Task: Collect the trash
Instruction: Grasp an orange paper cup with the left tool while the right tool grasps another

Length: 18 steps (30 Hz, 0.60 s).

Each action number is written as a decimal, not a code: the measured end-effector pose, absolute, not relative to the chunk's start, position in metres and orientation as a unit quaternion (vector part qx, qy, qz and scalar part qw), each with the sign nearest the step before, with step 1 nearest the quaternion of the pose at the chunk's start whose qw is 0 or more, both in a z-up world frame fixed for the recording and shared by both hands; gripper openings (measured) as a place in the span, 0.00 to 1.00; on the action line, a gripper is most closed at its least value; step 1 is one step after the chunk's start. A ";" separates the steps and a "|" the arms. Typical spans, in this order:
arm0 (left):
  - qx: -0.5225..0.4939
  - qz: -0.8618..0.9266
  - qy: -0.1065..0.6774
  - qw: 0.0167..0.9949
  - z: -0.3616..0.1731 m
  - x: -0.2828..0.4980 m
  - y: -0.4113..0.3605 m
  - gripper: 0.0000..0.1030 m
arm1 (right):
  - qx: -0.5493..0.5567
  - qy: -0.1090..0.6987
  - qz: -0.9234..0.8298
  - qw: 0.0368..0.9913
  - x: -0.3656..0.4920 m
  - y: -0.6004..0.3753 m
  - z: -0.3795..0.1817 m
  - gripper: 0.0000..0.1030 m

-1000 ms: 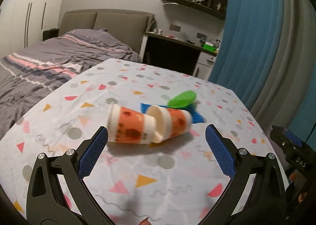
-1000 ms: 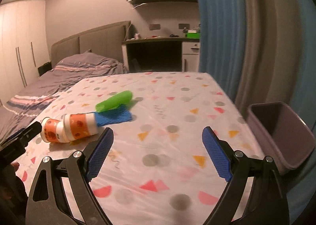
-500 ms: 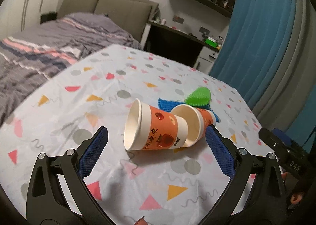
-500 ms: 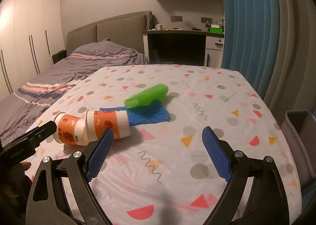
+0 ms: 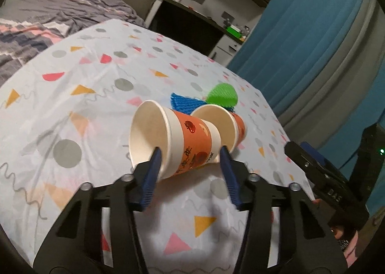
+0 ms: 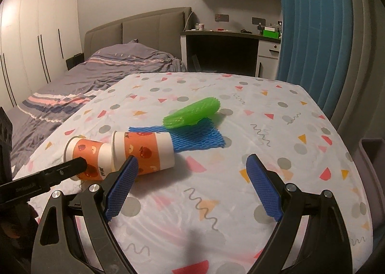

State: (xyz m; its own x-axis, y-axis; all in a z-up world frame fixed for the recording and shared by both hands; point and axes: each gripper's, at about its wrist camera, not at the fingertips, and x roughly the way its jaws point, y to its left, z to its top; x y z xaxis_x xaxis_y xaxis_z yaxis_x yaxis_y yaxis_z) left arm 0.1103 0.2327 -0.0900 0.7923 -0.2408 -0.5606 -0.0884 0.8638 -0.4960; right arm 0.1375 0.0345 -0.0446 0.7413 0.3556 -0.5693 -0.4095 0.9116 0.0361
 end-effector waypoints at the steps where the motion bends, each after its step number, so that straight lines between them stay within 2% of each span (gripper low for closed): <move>1: -0.259 -0.045 0.321 0.910 -0.091 0.110 0.233 0.35 | -0.046 0.296 0.205 0.932 0.138 0.036 -0.045 0.85; 4: -0.261 -0.054 0.324 0.908 -0.092 0.110 0.233 0.20 | -0.048 0.297 0.205 0.931 0.139 0.040 -0.046 0.85; 13: -0.268 -0.054 0.305 0.912 -0.088 0.104 0.235 0.01 | -0.047 0.298 0.202 0.932 0.144 0.047 -0.046 0.85; 18: -0.278 -0.038 0.291 0.915 -0.084 0.099 0.242 0.01 | -0.045 0.298 0.199 0.932 0.151 0.048 -0.046 0.85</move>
